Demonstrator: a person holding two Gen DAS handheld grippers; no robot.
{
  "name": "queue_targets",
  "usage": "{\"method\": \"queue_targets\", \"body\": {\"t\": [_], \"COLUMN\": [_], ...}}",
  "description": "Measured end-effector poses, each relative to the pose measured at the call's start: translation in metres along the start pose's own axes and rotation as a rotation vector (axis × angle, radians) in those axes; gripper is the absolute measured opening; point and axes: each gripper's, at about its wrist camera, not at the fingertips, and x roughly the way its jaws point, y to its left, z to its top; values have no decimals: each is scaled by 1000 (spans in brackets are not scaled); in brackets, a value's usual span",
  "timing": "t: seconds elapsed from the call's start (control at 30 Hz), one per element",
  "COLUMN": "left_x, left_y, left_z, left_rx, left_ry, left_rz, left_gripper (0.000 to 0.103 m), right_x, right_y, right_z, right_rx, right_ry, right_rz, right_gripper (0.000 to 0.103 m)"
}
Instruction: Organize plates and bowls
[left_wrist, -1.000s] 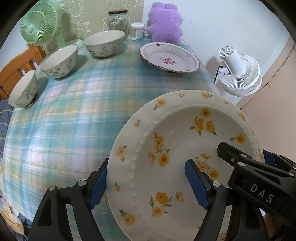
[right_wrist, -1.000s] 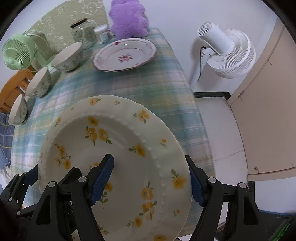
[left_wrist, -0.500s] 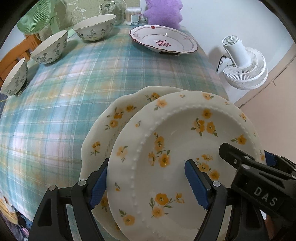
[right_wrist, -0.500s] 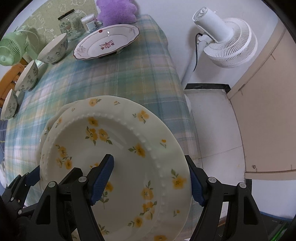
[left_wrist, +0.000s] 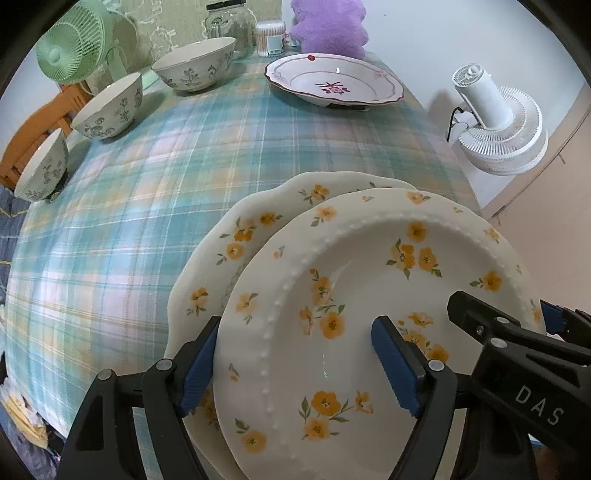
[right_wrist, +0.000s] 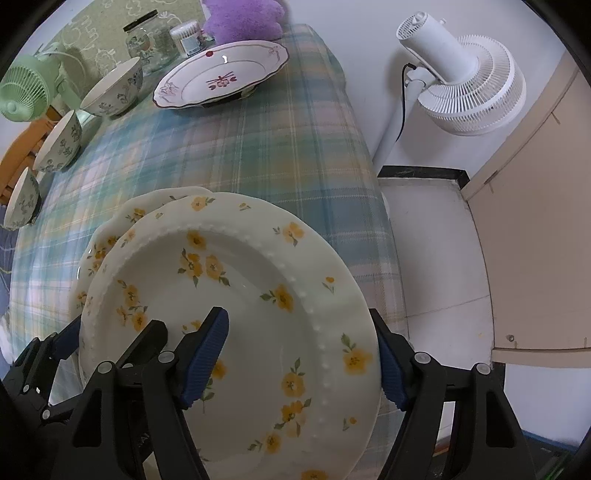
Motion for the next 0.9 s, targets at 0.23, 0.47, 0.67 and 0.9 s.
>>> {"method": "queue_targets", "body": {"t": [0.23,0.47,0.67,0.9], "left_x": [0,-2,-8,-9], "left_y": [-6,-10,-10,-4], "left_z": [1,-2,-7,-6], "left_rx": [24,59,86,64], "left_ry": [-5,14,22,20], "left_rz": [71,77,68,64], "left_gripper": [84,90,90,92], "right_x": [3,-7,-17,-3], "right_y": [3,-7,-12,7], "right_z": [-2,-9,-21,-15], "right_rx": [-7,2,19,-11], "right_ry": [4,6,13,3], "right_rz": [-13,-24,10,-24], "right_gripper": [70,69,61,57]}}
